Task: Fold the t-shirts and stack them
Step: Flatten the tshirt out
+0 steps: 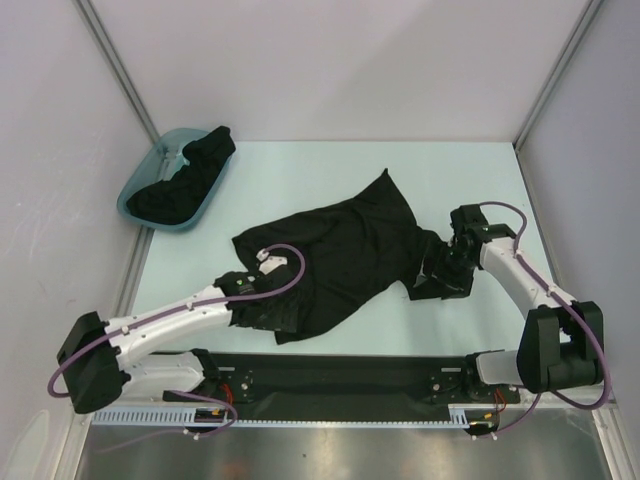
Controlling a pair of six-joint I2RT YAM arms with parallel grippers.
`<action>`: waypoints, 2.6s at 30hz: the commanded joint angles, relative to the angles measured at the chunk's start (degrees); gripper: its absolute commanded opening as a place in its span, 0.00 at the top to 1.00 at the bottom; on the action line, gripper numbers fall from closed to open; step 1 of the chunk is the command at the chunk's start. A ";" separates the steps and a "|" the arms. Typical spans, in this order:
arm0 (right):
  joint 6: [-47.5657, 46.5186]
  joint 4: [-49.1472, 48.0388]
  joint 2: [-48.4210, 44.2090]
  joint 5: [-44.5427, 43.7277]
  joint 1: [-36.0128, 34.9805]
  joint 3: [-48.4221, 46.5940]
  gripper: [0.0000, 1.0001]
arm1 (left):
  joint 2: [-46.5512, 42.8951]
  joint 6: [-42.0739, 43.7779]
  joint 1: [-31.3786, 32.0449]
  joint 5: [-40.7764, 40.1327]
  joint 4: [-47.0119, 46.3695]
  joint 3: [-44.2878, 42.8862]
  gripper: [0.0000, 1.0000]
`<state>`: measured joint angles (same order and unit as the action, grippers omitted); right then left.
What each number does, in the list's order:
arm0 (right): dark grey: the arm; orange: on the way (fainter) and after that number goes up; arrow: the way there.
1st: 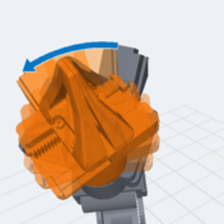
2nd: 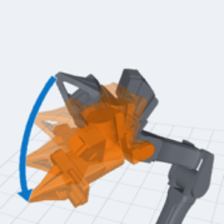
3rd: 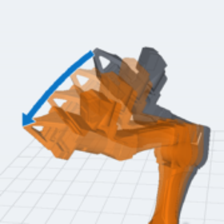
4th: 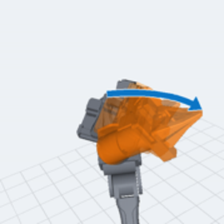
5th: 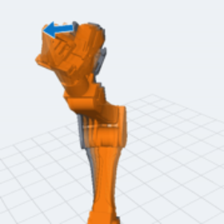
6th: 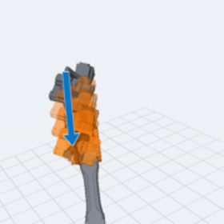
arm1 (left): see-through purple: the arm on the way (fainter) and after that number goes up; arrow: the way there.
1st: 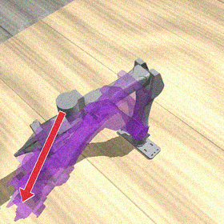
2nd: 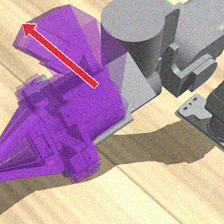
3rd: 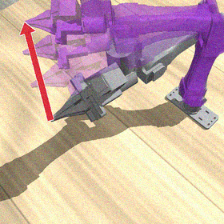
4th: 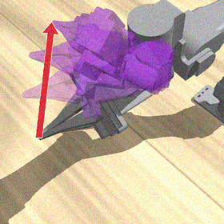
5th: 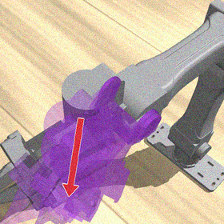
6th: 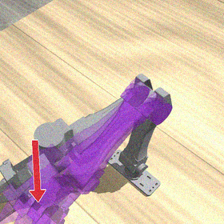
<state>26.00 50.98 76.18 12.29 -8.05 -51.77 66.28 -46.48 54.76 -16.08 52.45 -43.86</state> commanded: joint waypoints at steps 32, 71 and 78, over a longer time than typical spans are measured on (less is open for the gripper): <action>-0.25 -1.24 -3.15 -0.17 -4.08 0.53 0.20 | 0.34 -7.75 -2.55 7.64 -14.39 8.88 0.52; 2.04 -7.65 9.60 -7.28 20.71 1.49 0.46 | -8.80 -4.85 -3.79 -5.81 -2.61 1.23 1.00; 0.63 -11.51 14.08 -5.88 21.15 1.58 0.46 | -7.48 -2.04 -3.79 -5.63 -3.75 0.09 1.00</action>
<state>27.14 42.63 89.58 6.70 12.84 -50.37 58.30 -50.81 51.35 -20.82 50.22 -40.99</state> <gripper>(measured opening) 0.544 0.010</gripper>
